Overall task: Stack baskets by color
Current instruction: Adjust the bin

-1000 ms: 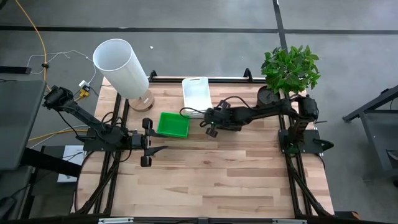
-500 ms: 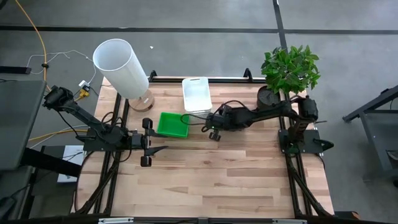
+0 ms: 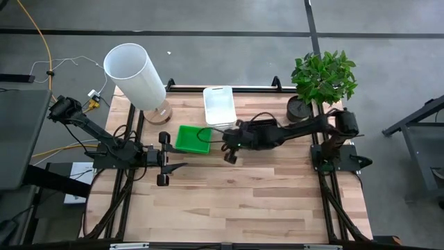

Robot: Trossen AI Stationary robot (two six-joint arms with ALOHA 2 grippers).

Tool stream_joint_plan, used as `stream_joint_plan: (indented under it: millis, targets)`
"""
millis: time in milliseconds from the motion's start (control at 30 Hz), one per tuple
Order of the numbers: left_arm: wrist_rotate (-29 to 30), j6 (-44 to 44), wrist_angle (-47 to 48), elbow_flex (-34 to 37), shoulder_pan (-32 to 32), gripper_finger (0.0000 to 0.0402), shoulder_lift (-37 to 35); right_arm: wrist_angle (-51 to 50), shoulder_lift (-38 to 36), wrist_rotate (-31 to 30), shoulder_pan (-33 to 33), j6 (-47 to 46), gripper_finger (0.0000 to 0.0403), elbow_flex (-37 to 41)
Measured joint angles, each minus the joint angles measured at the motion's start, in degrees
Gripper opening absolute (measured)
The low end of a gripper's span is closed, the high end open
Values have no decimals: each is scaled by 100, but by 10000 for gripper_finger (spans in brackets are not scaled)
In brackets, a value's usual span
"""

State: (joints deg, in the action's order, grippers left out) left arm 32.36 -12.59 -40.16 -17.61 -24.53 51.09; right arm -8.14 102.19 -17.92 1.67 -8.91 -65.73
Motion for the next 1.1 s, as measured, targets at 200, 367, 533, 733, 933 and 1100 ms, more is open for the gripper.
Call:
stream_joint_plan:
  millis: [200, 367, 533, 733, 933, 1100]
  targets:
    - [0, 39, -4, 0, -1, 161, 0, 995, 729, -1, 39, 22, 0, 0]
    - [0, -1, -2, 0, 0, 161, 0, 1584, 1174, -111, -52, -68, 0, 2]
    - [2, -3, -4, 0, 2, 161, 0, 2260, 1449, -91, -108, -155, 0, -13]
    - [2, -3, -10, 0, 1, 161, 0, 2282, 1829, 92, -131, -147, 0, -471]
    - [2, -3, 7, 0, -1, 161, 0, 2071, 2418, 164, -131, 143, 0, -1389]
    - [2, -2, 19, 0, 1, 161, 0, 762, 2475, -233, -120, 502, 0, -2022]
